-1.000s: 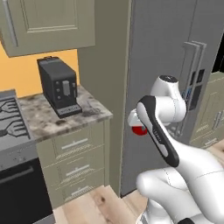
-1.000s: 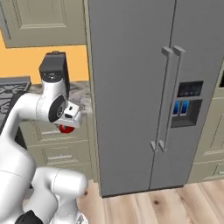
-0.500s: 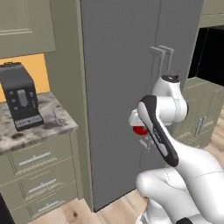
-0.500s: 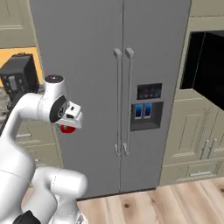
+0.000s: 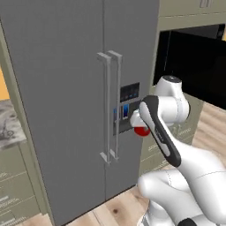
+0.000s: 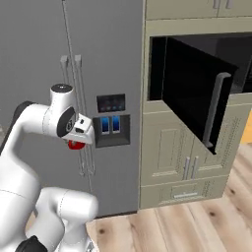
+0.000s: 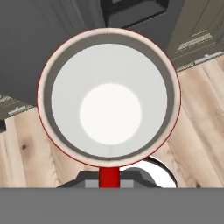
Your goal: Pick the mug from the counter and place it inside the microwave. Then close the microwave.
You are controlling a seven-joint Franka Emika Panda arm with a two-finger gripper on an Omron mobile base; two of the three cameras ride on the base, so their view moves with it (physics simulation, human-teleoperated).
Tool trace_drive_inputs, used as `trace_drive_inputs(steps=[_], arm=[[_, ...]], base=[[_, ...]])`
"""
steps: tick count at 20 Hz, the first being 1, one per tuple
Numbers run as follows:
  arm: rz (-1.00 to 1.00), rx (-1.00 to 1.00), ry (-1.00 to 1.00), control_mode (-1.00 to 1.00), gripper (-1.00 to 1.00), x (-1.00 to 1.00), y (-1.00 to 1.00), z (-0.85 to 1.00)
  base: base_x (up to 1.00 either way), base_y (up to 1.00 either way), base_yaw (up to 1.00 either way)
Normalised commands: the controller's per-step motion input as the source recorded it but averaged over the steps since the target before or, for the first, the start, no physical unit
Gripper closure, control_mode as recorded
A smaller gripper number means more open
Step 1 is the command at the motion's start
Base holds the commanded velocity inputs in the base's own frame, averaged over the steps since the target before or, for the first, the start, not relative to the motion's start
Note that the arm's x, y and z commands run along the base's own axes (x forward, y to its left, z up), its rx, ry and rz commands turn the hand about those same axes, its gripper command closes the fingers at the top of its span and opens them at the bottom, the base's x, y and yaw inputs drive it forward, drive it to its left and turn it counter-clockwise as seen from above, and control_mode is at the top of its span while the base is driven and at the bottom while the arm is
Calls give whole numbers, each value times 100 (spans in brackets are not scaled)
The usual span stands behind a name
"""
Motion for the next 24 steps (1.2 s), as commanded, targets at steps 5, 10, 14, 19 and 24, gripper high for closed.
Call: trace_drive_inputs(steps=[5,10,14,19,24], arm=[[0,0,0,100,100,0,0,0],[0,0,0,100,100,0,0,0],[0,0,0,100,100,0,0,0],[0,0,0,100,100,0,0,0],[0,0,0,100,100,0,0,0]], base=[[-50,-76,-8],[-61,-76,0],[-39,-94,-1],[-1,-100,-9],[0,-100,-29]])
